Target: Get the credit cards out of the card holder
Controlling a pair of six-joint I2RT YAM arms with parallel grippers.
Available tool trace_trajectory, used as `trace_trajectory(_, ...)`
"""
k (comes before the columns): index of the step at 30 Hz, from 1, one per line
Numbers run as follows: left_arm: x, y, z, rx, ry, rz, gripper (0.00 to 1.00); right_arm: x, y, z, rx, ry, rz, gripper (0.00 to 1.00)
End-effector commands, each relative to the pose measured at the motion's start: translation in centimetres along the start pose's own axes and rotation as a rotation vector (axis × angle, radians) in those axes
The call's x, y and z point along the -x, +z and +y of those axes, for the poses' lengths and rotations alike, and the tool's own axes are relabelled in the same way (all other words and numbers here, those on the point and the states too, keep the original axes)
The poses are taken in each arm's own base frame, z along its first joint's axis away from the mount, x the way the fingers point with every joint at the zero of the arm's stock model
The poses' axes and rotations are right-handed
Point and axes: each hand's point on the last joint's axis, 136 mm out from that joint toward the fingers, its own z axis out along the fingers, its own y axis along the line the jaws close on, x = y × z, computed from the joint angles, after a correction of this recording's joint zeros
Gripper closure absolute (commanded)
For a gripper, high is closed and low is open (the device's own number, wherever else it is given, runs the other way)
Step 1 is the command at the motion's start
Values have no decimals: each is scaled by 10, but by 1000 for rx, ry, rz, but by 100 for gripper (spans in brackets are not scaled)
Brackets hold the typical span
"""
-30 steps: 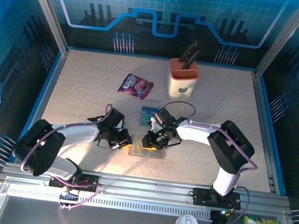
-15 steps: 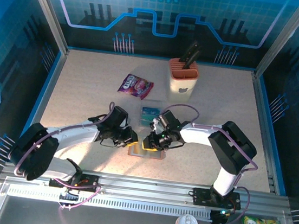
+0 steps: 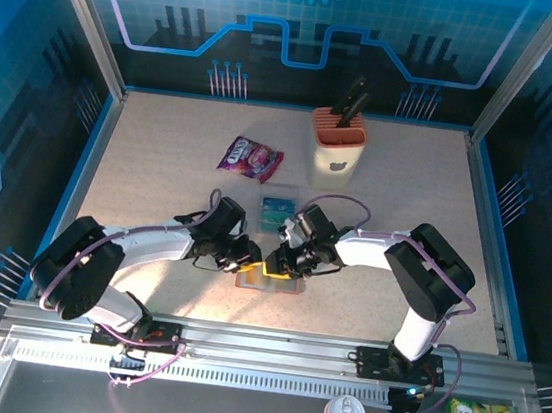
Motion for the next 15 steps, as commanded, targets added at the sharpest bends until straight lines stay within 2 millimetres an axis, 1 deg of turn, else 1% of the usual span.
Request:
trace_trajectory(1,-1,2,2,9,-6,-4,73,-5,-1,-9,5,36,10,71)
trace_trajectory(9,-4,6,9,24,-15,13,73,-6,1,-12,52,52,4,73)
trace_trajectory(15,-3,8,10,31,-24,15,73,-6,0,-12,79,57,1,75)
